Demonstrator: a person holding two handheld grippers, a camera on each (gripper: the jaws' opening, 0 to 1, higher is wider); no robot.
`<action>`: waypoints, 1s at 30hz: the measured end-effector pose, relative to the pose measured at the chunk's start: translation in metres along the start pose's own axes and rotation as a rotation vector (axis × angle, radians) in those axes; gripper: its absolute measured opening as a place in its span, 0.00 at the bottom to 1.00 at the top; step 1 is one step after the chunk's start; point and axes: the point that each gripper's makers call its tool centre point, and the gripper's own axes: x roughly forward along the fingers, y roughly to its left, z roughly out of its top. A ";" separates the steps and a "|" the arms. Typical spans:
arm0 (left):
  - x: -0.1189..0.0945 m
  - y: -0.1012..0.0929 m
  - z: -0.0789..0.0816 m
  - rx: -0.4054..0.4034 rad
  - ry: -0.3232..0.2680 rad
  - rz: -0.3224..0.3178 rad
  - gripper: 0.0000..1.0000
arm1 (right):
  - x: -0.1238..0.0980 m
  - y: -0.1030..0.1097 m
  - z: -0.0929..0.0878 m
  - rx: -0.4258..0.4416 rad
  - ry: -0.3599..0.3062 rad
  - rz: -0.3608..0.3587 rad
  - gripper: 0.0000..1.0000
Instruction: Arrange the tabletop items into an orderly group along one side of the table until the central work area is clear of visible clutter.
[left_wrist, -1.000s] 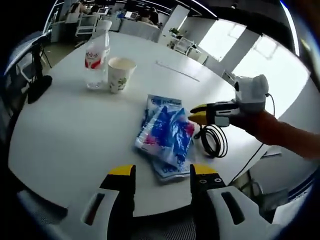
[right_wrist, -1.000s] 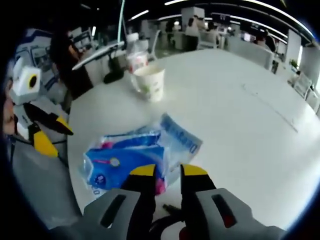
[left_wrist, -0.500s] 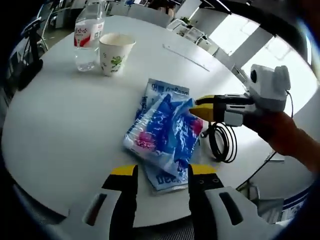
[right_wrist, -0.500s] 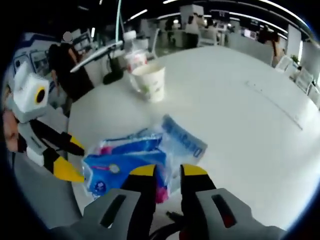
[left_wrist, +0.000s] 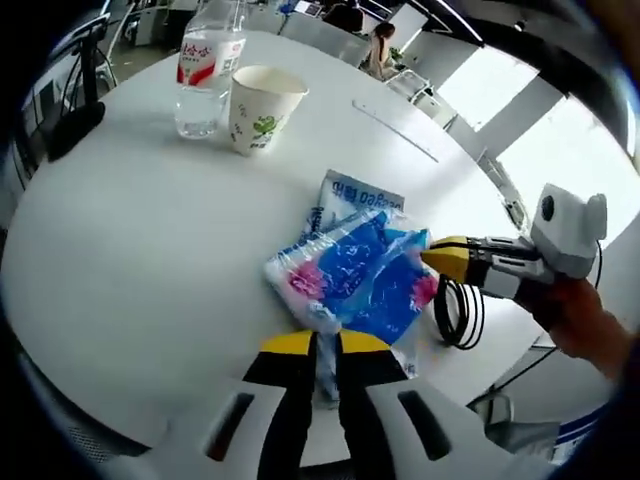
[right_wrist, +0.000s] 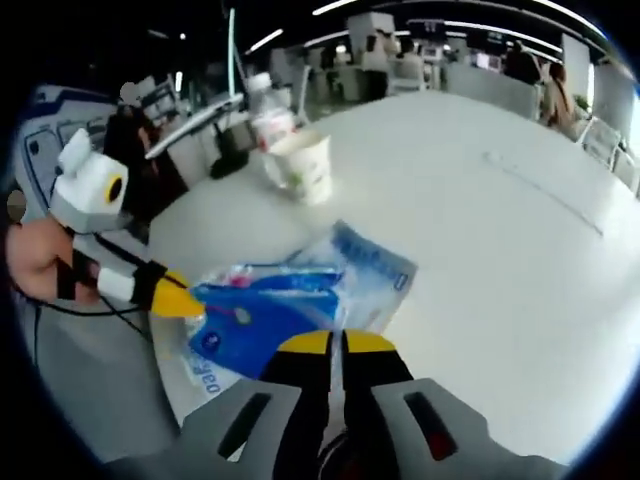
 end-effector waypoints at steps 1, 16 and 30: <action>-0.001 0.000 0.000 0.006 0.000 -0.003 0.02 | -0.002 0.001 -0.001 0.005 -0.007 0.000 0.00; -0.013 -0.027 0.001 0.169 0.032 -0.087 0.00 | -0.044 0.010 -0.022 0.114 -0.085 -0.088 0.00; 0.012 -0.095 0.011 0.370 0.085 -0.198 0.01 | -0.096 -0.029 -0.053 0.277 -0.150 -0.239 0.00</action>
